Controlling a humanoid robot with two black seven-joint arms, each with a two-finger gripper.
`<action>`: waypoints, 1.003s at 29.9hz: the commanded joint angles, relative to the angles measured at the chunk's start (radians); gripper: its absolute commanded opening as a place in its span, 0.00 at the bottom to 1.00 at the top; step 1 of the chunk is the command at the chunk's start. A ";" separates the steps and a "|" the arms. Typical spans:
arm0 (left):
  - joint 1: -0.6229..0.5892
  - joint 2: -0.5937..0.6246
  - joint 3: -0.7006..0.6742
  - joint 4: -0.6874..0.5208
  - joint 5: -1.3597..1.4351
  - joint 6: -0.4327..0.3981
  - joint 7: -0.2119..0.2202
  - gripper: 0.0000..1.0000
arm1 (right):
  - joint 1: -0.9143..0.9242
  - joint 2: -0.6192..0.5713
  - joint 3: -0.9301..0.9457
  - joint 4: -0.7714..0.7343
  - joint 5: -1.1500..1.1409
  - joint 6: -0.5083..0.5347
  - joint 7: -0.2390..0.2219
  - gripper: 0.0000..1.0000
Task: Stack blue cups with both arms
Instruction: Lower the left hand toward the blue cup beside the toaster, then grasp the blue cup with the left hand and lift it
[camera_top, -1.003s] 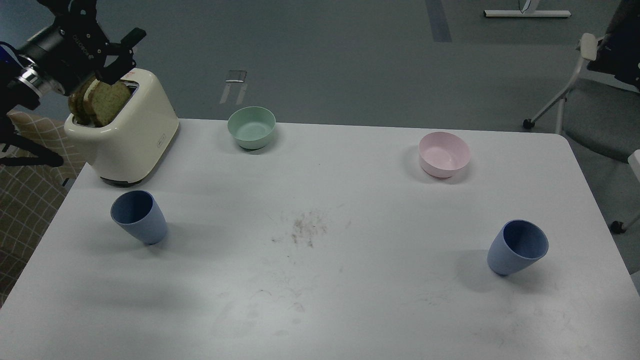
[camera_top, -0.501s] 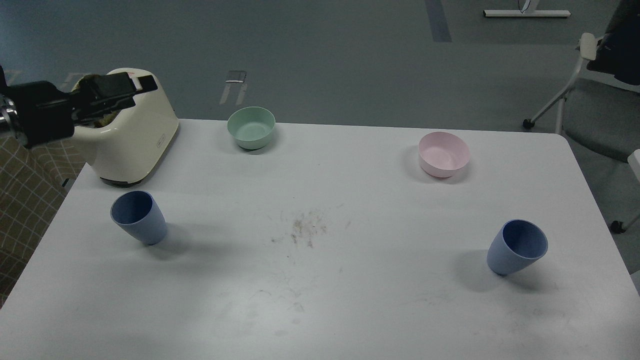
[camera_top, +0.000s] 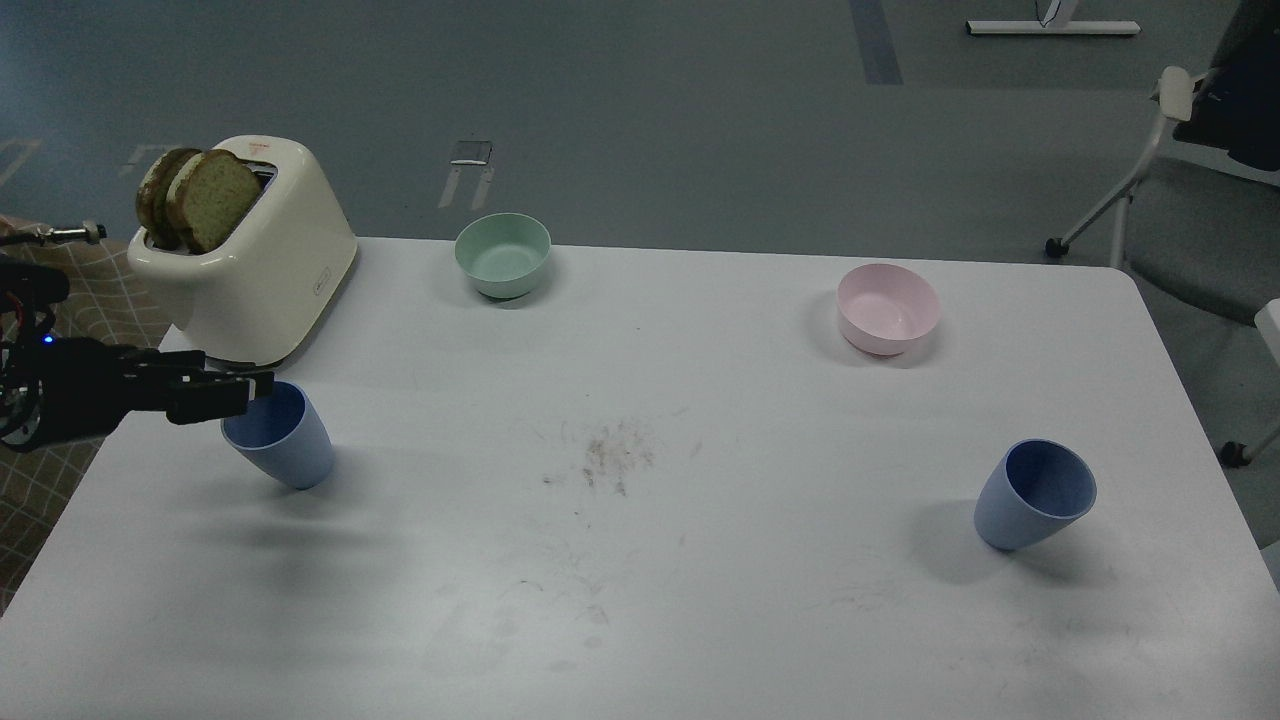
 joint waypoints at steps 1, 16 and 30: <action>0.002 -0.006 0.032 0.035 0.004 0.029 -0.006 0.89 | 0.008 0.002 -0.035 0.005 -0.002 0.000 0.000 1.00; 0.002 -0.109 0.032 0.162 -0.002 0.028 -0.007 0.77 | 0.009 0.015 -0.038 0.009 -0.002 0.000 0.000 1.00; -0.001 -0.148 0.032 0.228 0.004 0.028 -0.024 0.09 | 0.008 0.016 -0.039 0.006 -0.002 0.000 0.000 1.00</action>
